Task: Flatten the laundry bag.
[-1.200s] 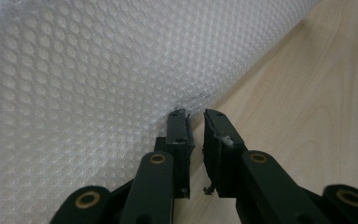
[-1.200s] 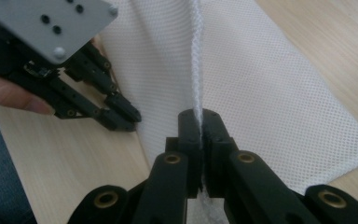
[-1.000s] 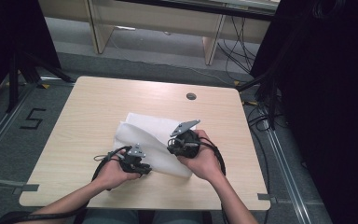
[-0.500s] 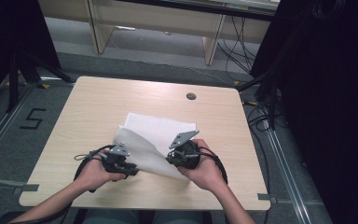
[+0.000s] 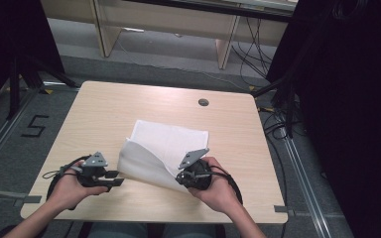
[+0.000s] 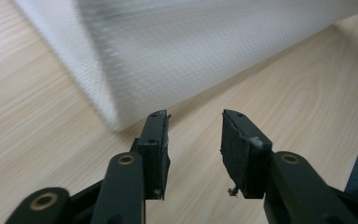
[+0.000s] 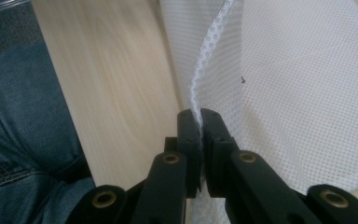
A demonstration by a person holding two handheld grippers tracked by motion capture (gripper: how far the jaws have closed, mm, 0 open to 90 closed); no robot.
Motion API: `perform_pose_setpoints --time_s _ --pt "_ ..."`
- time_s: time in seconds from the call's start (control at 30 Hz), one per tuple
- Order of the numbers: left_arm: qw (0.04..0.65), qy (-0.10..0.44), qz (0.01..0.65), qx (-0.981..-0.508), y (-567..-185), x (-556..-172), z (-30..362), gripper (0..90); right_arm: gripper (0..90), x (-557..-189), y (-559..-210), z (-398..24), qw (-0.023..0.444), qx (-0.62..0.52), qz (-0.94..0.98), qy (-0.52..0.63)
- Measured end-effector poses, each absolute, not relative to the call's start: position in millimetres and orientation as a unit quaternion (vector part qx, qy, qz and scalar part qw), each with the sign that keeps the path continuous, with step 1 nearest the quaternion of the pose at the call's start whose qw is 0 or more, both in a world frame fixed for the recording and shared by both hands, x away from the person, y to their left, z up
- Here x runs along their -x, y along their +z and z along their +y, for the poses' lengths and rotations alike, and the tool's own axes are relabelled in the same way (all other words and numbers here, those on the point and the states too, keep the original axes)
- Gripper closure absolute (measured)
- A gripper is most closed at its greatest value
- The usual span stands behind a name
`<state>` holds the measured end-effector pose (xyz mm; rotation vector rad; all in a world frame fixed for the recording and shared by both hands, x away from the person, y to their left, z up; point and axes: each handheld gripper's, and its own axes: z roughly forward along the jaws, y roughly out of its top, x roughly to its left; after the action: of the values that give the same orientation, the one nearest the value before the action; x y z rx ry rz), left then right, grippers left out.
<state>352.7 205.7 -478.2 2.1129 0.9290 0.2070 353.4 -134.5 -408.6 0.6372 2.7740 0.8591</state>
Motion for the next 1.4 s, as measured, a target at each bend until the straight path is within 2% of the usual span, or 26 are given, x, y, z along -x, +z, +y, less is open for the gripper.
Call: perform_pose_setpoints --time_s 0.2,0.43,1.4 --pt "0.401 0.111 0.412 -0.811 -479 -356 237 54.2 87.6 -344 -413 -134 0.075 -0.216 0.932 0.282" --pt "0.394 0.125 0.439 -0.798 -484 -363 249 50.4 87.5 -338 -420 -136 0.069 -0.204 0.936 0.279" --pt "0.403 0.136 0.458 -0.78 -485 -367 247 45.0 86.7 -333 -451 -135 0.027 -0.208 0.946 0.247"
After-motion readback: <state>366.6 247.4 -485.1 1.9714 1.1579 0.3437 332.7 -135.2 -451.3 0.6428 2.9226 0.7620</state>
